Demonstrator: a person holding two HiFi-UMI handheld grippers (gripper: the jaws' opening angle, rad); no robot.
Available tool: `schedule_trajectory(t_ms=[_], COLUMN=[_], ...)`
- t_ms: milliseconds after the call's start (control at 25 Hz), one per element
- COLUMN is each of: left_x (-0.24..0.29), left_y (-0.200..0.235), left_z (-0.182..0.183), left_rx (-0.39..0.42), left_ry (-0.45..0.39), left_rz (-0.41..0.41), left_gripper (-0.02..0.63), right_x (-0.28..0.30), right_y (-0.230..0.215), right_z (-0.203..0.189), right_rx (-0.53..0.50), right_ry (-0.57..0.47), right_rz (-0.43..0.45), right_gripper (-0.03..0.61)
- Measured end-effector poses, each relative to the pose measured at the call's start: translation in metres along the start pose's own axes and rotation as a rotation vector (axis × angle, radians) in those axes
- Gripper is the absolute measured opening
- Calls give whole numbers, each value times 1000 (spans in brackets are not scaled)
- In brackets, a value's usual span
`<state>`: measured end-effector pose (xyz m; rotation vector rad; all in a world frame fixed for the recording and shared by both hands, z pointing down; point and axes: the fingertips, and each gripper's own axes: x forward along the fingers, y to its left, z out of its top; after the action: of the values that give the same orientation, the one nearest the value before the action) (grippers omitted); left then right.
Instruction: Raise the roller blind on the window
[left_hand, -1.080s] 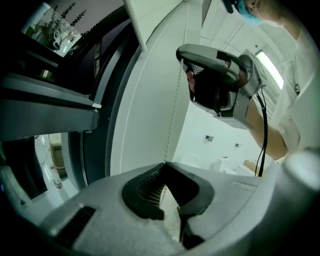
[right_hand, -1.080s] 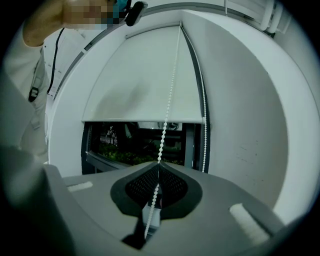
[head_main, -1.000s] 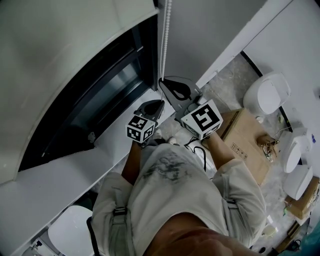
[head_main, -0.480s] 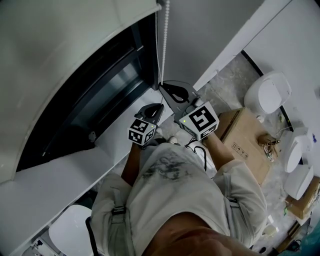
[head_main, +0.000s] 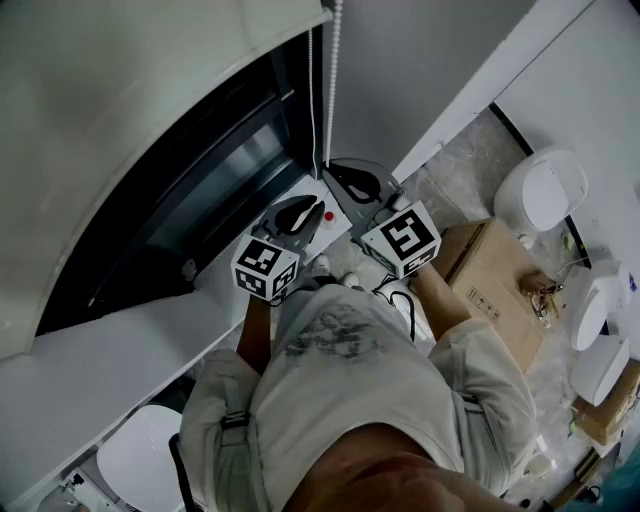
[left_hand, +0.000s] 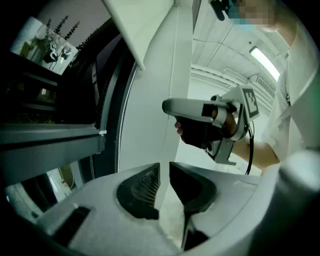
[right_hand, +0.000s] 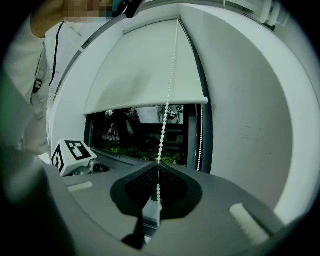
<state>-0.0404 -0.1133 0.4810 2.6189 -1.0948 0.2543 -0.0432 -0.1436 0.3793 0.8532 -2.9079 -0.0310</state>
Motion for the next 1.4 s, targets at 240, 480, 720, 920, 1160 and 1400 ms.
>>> schedule_trajectory(t_ms=[240,480,720,920,1160,1400], left_x=[-21,-31,-31,-22,-26,-24], left_y=[-1,-13,-23,-24,-25,-28], left_z=[64,126,191,231,244,244], left_rx=[35,125,223,220,186,231], left_ry=[-105,-166,-247,-316,-374,-363], left_rz=[21,12,15,3,10,26], left_gripper=[85,92,92,92,44,12], right_x=[1,2,2,3,3,5], right_y=[-4,-4,-2,-3,5,7], right_z=[-1,-1,1,3,3,4], right_rx=[1,5,10,15,26,25], right_ry=[1,1,-2,-6,-21,-20], right_rz=[-5,-4,-1,2,3,8], right_gripper=[11,11,11,11,11,11])
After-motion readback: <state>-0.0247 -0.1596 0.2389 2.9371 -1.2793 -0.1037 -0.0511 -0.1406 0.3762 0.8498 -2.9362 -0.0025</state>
